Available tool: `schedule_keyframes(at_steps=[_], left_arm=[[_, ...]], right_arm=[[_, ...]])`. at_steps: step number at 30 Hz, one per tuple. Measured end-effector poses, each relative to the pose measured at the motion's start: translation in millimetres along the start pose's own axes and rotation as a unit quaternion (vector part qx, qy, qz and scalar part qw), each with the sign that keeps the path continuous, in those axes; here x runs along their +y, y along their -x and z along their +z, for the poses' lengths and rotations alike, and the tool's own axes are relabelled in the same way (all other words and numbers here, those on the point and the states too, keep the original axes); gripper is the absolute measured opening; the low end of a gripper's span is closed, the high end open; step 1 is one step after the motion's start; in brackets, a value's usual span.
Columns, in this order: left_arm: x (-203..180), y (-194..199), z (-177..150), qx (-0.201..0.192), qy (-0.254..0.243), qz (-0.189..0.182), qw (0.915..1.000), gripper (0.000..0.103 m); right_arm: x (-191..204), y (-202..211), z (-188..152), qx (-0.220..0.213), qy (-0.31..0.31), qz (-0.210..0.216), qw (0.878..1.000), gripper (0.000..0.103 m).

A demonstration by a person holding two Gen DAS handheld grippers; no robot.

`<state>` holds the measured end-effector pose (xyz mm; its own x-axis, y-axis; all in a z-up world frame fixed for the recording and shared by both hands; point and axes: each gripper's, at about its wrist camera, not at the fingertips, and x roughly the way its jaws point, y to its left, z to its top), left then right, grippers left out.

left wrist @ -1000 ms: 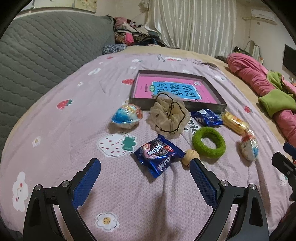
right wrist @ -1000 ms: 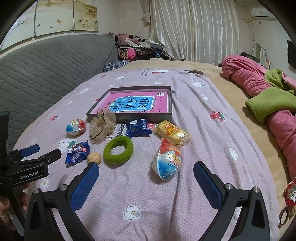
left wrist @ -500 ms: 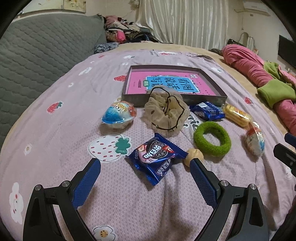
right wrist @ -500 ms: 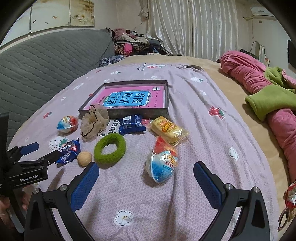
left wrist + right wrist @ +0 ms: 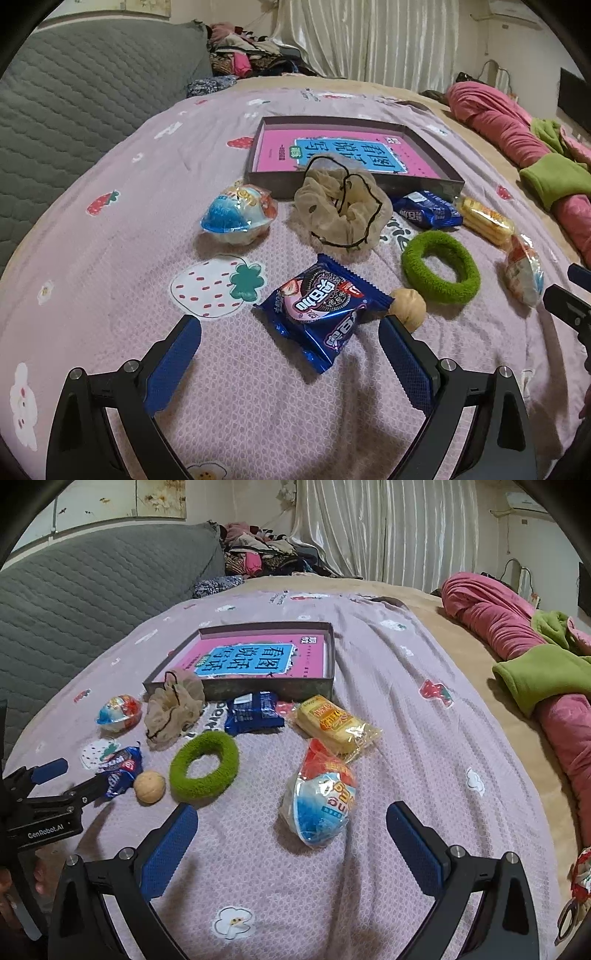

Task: Organize objects
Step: 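Move right tool to the blue-white egg bag while left tool approaches the blue snack pack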

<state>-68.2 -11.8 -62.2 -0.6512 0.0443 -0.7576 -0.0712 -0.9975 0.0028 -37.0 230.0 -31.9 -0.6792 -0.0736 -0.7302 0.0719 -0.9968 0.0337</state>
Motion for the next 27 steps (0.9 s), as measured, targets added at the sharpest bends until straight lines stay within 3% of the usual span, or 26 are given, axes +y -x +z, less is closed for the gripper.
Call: schedule_keyframes(at_steps=[16, 27], left_arm=[[-1, -24, 5, 0.005, 0.0, -0.009, 1.0, 0.097], [1, -36, 6, 0.003, -0.014, -0.047, 0.9988, 0.097]], right_arm=[[-16, -30, 4, 0.025, -0.015, -0.023, 0.999, 0.103], [-8, -48, 5, 0.037, 0.001, -0.034, 0.999, 0.101]])
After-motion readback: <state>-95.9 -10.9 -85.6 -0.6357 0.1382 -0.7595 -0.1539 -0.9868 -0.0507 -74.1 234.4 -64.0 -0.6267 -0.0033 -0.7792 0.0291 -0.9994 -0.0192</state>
